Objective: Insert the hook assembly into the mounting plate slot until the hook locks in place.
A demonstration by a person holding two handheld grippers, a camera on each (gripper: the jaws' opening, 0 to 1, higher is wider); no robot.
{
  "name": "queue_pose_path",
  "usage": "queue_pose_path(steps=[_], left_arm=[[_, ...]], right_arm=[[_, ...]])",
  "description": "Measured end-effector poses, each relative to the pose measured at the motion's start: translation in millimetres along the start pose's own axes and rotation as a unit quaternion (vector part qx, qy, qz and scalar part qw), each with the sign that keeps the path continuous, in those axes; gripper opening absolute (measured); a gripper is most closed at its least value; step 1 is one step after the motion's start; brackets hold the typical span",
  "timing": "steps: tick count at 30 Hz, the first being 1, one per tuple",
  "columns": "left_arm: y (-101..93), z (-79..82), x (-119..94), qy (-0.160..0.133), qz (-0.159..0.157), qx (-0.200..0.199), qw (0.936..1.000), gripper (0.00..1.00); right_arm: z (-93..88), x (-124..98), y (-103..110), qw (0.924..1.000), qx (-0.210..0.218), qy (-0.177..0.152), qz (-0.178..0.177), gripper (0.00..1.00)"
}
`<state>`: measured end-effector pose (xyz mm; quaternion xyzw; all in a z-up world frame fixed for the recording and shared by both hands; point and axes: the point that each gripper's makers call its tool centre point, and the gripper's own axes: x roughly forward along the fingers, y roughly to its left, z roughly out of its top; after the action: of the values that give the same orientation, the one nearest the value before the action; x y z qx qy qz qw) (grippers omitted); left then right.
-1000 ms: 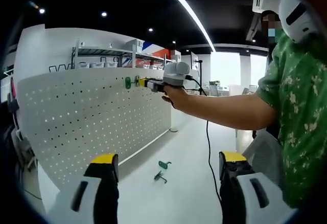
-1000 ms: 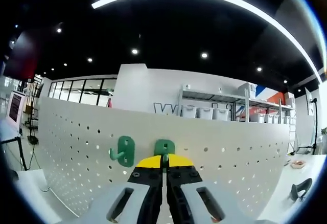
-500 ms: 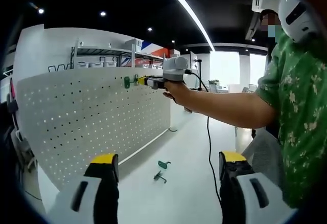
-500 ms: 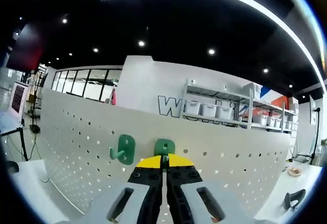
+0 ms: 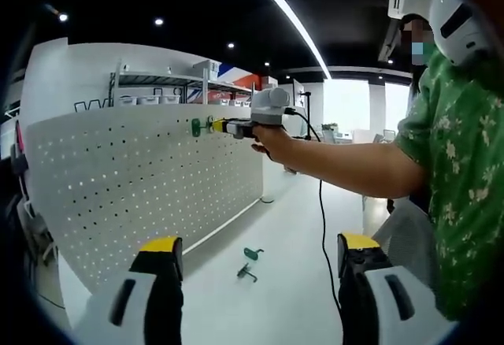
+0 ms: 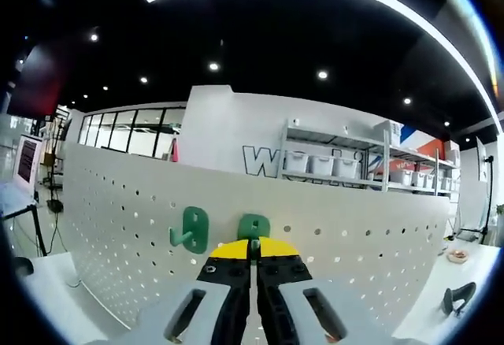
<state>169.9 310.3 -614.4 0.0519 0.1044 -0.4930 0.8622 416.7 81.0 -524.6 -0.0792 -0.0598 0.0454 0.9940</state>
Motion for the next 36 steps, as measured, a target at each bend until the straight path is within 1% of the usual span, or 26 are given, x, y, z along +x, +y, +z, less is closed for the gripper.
queue_pose_path(steps=[15,16,18,21,24,28,33,36], left_arm=[[0.0,-0.1,-0.8,0.001,0.001,0.0,1.0,0.82],[0.2,0.2,-0.4,0.0,0.001,0.0,1.0,0.82],[-0.4,0.5,0.1,0.0,0.0,0.0,1.0,0.82],[0.0,0.2,0.4,0.001,0.0,0.0,1.0,0.82],[0.3,-0.2,0.4,0.0,-0.001,0.0,1.0,0.82],[0.3,-1.1,-0.1,0.001,-0.001,0.0,1.0,0.82],[1.5,-2.0,-1.0,0.002,0.0,-0.001,1.0,0.82],[1.2,-1.2,-0.2,0.001,0.0,0.0,1.0,0.82]], right_arm=[[0.2,0.7,1.0,0.9999,-0.008,0.005,-0.003,0.0],[0.3,0.6,1.4,0.9999,-0.011,0.007,-0.004,0.0],[0.6,0.9,1.7,0.9993,-0.036,0.01,-0.008,0.0],[0.7,1.1,1.4,0.9994,-0.031,0.009,-0.01,0.0],[3.1,1.1,1.8,0.9989,-0.042,0.009,-0.019,0.0],[1.4,0.9,1.7,0.9995,-0.024,0.009,-0.019,0.0],[3.1,1.0,0.4,0.9993,-0.031,0.013,-0.016,0.0],[1.6,1.3,0.6,0.9995,-0.023,0.015,-0.014,0.0]])
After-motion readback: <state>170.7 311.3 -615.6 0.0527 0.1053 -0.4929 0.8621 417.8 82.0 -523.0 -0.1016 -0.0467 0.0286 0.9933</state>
